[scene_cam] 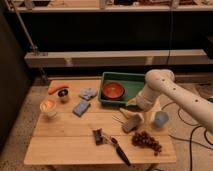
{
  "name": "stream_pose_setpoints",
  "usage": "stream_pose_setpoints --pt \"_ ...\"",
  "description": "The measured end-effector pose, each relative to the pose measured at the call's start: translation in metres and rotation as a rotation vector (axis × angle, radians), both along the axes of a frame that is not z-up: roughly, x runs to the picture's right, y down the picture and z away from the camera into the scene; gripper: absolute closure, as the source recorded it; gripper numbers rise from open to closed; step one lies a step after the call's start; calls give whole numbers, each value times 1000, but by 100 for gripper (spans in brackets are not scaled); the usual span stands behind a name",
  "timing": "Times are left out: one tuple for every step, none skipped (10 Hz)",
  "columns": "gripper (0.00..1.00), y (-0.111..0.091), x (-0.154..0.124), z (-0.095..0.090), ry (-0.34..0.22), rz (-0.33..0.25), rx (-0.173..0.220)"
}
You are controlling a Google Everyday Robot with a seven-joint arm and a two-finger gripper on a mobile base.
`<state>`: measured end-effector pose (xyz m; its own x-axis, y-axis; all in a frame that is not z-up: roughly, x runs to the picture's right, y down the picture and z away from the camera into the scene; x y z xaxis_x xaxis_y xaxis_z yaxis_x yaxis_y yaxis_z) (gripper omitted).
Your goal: Wipe tray with eraser
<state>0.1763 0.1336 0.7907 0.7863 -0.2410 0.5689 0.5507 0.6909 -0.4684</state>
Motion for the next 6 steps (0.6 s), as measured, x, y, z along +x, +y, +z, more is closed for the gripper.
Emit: stream_pose_setpoints --pt "20 2 0 3 -8 -2 0" --pt "20 3 0 4 -10 -7 2" --pt "20 4 -1 5 -12 -17 4" --pt "20 6 -4 7 -15 -31 6" --pt "20 9 -6 9 -17 -43 7" --pt "20 12 -6 11 -16 -49 6"
